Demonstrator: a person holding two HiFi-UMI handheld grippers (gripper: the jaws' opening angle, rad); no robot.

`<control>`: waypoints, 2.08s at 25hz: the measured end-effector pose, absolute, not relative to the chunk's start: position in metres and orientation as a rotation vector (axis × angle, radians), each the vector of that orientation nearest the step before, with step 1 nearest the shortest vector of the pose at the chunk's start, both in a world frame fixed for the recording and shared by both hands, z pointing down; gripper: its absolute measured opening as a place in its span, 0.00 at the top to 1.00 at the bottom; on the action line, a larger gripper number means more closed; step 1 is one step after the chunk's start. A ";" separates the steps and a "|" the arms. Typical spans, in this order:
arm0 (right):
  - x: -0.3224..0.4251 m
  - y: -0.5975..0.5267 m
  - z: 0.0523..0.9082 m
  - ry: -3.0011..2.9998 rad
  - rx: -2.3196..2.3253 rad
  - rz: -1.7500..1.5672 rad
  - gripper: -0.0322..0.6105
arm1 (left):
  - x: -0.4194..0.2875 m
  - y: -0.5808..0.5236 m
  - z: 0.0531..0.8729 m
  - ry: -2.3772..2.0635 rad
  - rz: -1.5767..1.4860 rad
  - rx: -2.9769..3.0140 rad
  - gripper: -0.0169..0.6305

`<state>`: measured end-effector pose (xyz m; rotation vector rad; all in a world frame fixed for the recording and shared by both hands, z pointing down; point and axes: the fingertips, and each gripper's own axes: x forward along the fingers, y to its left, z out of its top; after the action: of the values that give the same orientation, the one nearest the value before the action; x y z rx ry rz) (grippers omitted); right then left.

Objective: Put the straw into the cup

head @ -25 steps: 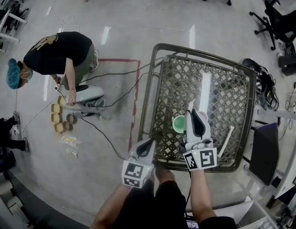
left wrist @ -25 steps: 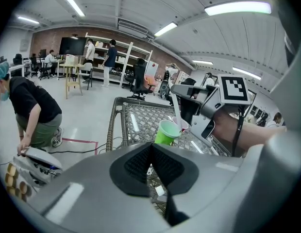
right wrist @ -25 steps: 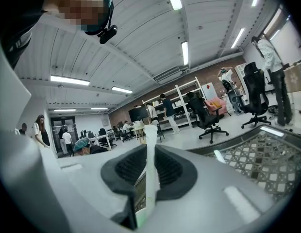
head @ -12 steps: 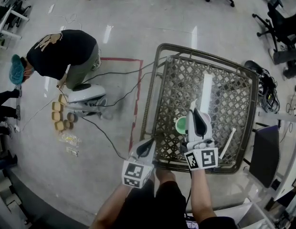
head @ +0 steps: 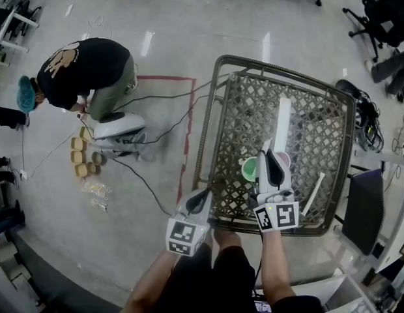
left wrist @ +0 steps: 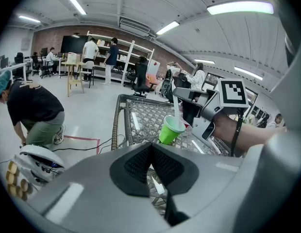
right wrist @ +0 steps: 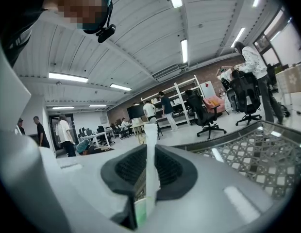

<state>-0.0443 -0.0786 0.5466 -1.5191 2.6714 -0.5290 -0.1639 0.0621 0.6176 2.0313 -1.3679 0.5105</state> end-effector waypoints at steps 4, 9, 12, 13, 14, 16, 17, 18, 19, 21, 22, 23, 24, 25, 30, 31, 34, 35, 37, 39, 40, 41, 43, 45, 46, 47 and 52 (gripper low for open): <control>-0.045 -0.073 0.553 2.699 -1.539 -0.534 0.86 | -0.162 0.061 0.617 -1.360 0.508 2.038 0.96; -0.046 -0.062 0.565 2.737 -1.558 -0.545 0.86 | -0.159 0.064 0.620 -1.350 0.509 2.039 0.96; -0.044 -0.059 0.567 2.747 -1.570 -0.525 0.86 | -0.159 0.066 0.621 -1.351 0.510 2.041 0.96; -0.044 -0.058 0.567 2.747 -1.571 -0.524 0.86 | -0.159 0.067 0.622 -1.351 0.509 2.042 0.96; -0.043 -0.057 0.567 2.746 -1.572 -0.524 0.86 | -0.159 0.068 0.622 -1.351 0.508 2.043 0.96; -0.041 -0.056 0.566 2.745 -1.575 -0.520 0.86 | -0.158 0.070 0.622 -1.349 0.506 2.045 0.96; -0.040 -0.056 0.565 2.746 -1.577 -0.517 0.86 | -0.157 0.071 0.621 -1.347 0.506 2.045 0.96; -0.040 -0.056 0.564 2.746 -1.579 -0.514 0.86 | -0.157 0.071 0.621 -1.347 0.506 2.045 0.96; -0.040 -0.056 0.563 2.746 -1.581 -0.511 0.86 | -0.157 0.071 0.620 -1.348 0.505 2.046 0.96; -0.039 -0.056 0.562 2.748 -1.583 -0.506 0.86 | -0.157 0.071 0.617 -1.351 0.502 2.049 0.96; -0.039 -0.056 0.561 2.752 -1.583 -0.504 0.86 | -0.157 0.071 0.616 -1.352 0.502 2.050 0.96; -0.040 -0.056 0.561 2.757 -1.584 -0.502 0.86 | -0.157 0.071 0.615 -1.354 0.501 2.050 0.96; -0.039 -0.055 0.561 2.763 -1.584 -0.500 0.86 | -0.157 0.072 0.615 -1.354 0.502 2.050 0.96; -0.039 -0.055 0.562 2.769 -1.584 -0.499 0.86 | -0.157 0.072 0.615 -1.355 0.503 2.049 0.96; -0.040 -0.052 0.566 2.784 -1.575 -0.509 0.84 | -0.156 0.075 0.616 -1.357 0.505 2.043 0.96; -0.039 -0.052 0.566 2.784 -1.577 -0.511 0.84 | -0.155 0.076 0.616 -1.357 0.504 2.042 0.96; -0.037 -0.050 0.565 2.786 -1.574 -0.512 0.83 | -0.152 0.077 0.614 -1.359 0.496 2.046 0.96; -0.037 -0.049 0.564 2.788 -1.568 -0.512 0.81 | -0.152 0.077 0.613 -1.360 0.494 2.049 0.96; -0.038 -0.047 0.562 2.796 -1.555 -0.511 0.76 | -0.151 0.077 0.610 -1.362 0.492 2.054 0.96; -0.038 -0.045 0.560 2.804 -1.548 -0.506 0.73 | -0.150 0.077 0.607 -1.365 0.490 2.058 0.96; -0.038 -0.044 0.558 2.806 -1.547 -0.504 0.72 | -0.149 0.077 0.605 -1.367 0.488 2.062 0.96; -0.038 -0.043 0.556 2.808 -1.546 -0.502 0.72 | -0.149 0.077 0.602 -1.368 0.487 2.065 0.96; -0.038 -0.041 0.550 2.811 -1.538 -0.502 0.72 | -0.148 0.078 0.596 -1.371 0.484 2.073 0.96; -0.038 -0.037 0.541 2.819 -1.524 -0.500 0.72 | -0.148 0.077 0.587 -1.376 0.477 2.084 0.96; -0.039 -0.035 0.536 2.827 -1.516 -0.498 0.72 | -0.148 0.077 0.582 -1.379 0.473 2.091 0.96; -0.039 -0.033 0.531 2.834 -1.512 -0.494 0.72 | -0.147 0.076 0.577 -1.381 0.468 2.098 0.96; -0.032 -0.020 0.501 2.839 -1.550 -0.467 0.72 | -0.143 0.071 0.539 -1.397 0.438 2.151 0.96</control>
<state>-0.0323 -0.0196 0.5013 -1.5495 2.8390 -0.4667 -0.1429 0.0712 0.5389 2.1508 -1.3973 0.4383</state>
